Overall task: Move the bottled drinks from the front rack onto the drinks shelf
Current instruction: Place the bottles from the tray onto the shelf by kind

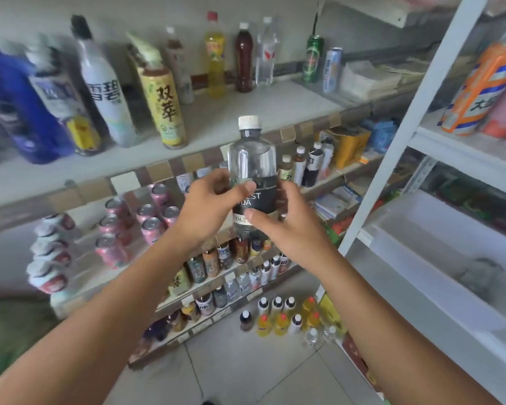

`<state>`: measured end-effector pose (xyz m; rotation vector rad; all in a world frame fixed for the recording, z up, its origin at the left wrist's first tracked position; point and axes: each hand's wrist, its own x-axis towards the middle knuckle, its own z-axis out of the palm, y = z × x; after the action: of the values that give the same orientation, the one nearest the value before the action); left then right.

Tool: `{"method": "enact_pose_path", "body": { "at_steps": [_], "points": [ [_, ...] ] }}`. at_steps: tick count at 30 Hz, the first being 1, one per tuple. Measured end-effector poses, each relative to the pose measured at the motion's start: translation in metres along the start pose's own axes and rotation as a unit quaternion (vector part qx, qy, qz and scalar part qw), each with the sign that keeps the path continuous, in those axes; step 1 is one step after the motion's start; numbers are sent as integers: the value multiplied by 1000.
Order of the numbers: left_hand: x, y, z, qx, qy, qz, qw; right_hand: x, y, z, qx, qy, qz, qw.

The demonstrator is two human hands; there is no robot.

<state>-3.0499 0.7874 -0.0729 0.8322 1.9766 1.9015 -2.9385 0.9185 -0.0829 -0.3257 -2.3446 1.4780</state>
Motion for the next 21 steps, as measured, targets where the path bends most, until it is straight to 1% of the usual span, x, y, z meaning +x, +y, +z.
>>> {"method": "enact_pose_path", "body": {
  "at_steps": [2, 5, 8, 12, 17, 21],
  "points": [
    [-12, 10, -19, -3, 32, 6, 999, 4, -18, 15, -1, -20, -19, 1000],
    [-26, 21, -51, -9, 54, 9, 998, 10, -42, 40, 3, -24, -49, 999],
    [-36, 25, -91, -40, 67, -4, 997, 18, -63, 69, 6, -27, -65, 997],
    [-54, 26, -145, -40, 69, 2, 997, 30, -91, 118, 11, -50, -84, 995],
    [-69, 26, -217, -8, 122, 36, 992, 40, -126, 193, 14, -66, -106, 992],
    [-74, 24, -278, 12, 163, 60, 985, 50, -151, 256, 21, -67, -105, 992]
  ]
}}
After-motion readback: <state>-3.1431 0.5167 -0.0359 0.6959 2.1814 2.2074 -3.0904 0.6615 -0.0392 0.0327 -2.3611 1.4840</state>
